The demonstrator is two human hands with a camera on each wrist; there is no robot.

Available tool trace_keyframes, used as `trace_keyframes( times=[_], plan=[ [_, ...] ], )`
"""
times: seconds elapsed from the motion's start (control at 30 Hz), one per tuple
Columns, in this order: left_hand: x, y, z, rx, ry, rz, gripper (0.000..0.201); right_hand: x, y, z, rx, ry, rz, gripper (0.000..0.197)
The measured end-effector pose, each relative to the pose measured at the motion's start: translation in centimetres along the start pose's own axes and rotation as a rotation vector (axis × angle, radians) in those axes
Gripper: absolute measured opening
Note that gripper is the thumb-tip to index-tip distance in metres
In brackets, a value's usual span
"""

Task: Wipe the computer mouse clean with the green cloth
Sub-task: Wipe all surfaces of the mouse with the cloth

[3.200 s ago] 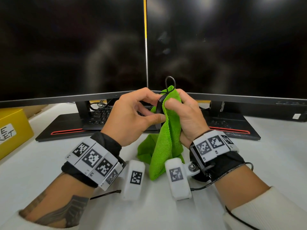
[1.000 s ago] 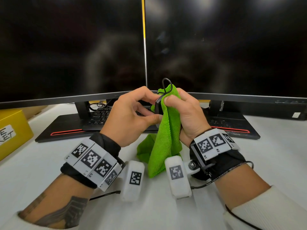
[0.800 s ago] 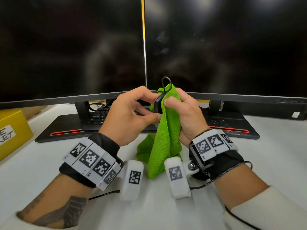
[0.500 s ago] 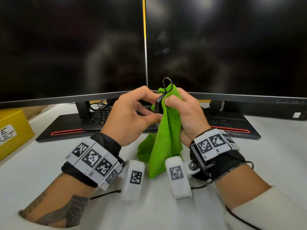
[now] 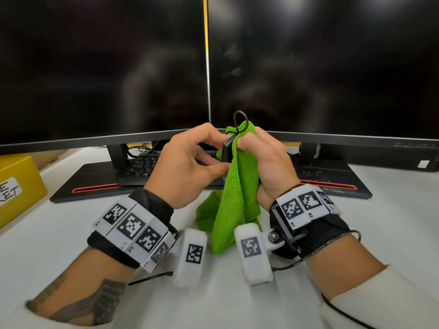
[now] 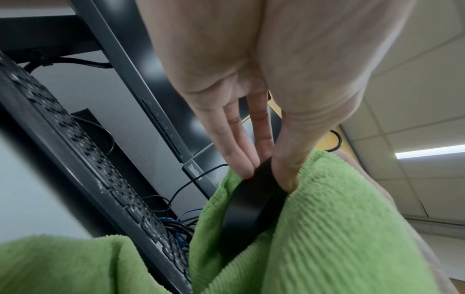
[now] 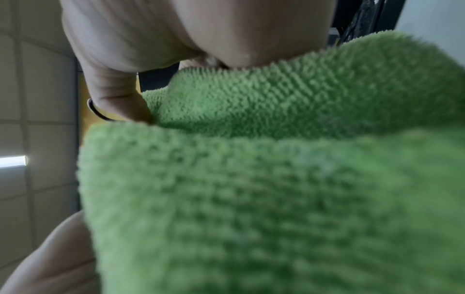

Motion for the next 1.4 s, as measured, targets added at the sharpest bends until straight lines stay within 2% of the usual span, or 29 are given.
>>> trace_keyframes(
  times=[0.13, 0.3, 0.47, 0.6, 0.83, 1.13, 1.4],
  plan=[
    [-0.12, -0.06, -0.03, -0.003, -0.003, -0.006, 0.034, 0.15, 0.07, -0.1, -0.006, -0.005, 0.02, 0.005],
    [-0.02, -0.1, 0.01, -0.016, -0.002, 0.013, 0.034, -0.03, -0.01, 0.01, -0.065, -0.018, 0.078, 0.004],
    [-0.09, 0.09, -0.03, -0.017, 0.011, 0.006, 0.035, -0.12, -0.03, -0.03, -0.039, -0.022, 0.069, 0.029],
    [-0.02, 0.18, -0.03, -0.023, 0.015, 0.02, 0.036, 0.04, -0.26, -0.28, 0.009, -0.003, 0.022, 0.039],
    [-0.04, 0.12, -0.06, -0.012, 0.014, 0.03, 0.036, 0.28, -0.14, -0.25, 0.005, -0.008, -0.027, 0.016],
    [-0.04, 0.21, 0.07, -0.019, 0.006, 0.015, 0.036, 0.03, -0.15, -0.2, -0.013, 0.02, 0.02, 0.024],
    [0.13, 0.14, 0.01, -0.009, 0.03, 0.025, 0.034, 0.11, -0.05, -0.1, -0.001, 0.019, -0.014, 0.016]
  ],
)
Point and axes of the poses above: each hand's wrist, its own z-axis towards the middle knuckle, its own y-axis out of the back of the hand, x = y × z, the point moved 4 cm from there along z, towards the middle knuckle, and after that the axes turned 1 degree about y, right-handed, at the moved point
